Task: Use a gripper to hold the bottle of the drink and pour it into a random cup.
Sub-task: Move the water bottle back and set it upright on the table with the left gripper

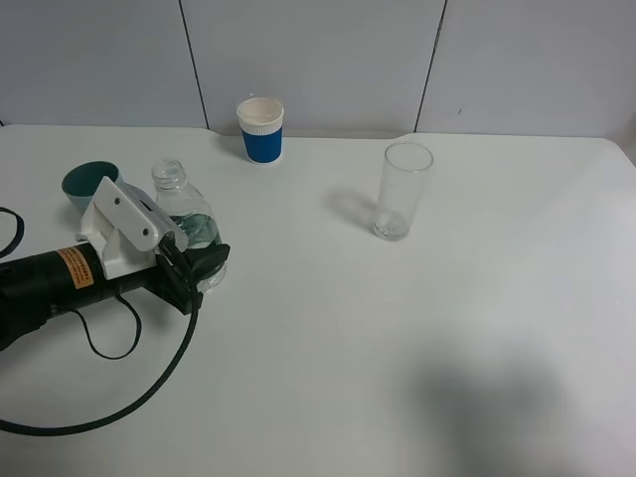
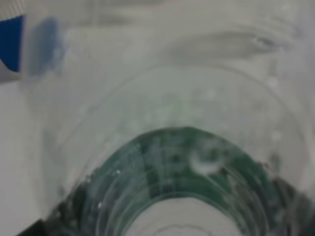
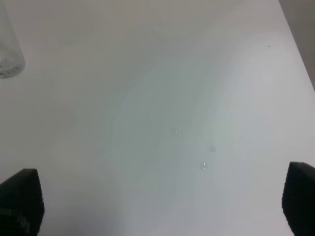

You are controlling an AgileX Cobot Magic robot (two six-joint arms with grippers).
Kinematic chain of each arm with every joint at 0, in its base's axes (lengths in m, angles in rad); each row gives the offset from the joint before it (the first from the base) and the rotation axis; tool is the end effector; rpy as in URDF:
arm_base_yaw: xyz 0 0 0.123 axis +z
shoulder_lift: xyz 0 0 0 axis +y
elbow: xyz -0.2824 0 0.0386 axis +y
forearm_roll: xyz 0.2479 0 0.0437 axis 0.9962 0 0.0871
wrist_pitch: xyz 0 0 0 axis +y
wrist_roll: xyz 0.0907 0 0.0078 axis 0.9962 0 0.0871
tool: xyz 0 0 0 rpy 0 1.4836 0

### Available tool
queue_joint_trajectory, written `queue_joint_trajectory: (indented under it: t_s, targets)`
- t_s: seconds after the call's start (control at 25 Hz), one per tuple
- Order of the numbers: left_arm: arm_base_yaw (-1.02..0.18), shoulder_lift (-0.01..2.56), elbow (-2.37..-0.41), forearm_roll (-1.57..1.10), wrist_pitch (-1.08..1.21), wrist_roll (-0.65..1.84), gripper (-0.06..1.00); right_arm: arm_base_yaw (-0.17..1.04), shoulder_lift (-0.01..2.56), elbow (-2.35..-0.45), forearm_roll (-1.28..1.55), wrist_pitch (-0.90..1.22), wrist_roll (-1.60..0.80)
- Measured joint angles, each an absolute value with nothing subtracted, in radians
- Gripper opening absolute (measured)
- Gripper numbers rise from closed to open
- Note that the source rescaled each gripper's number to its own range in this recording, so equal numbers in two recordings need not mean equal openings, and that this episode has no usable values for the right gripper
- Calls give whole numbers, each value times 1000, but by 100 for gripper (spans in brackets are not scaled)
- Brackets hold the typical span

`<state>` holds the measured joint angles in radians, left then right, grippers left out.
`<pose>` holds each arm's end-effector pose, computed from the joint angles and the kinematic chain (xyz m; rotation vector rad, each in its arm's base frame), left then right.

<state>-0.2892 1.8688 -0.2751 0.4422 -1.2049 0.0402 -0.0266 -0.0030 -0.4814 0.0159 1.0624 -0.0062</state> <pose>0.2164 -0.1023 0.1051 0.7331 1.7561 -0.4464 -0.0032 0.0014 0.2719 0.0204 2.0614 -0.0012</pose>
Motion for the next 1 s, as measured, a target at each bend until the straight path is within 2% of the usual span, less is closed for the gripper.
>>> queue_joint_trajectory:
  t_s: [1.0]
  targets:
    - [-289,1949,-275,420,-1211,60,0,-27,-3,-481,16,1062,-6]
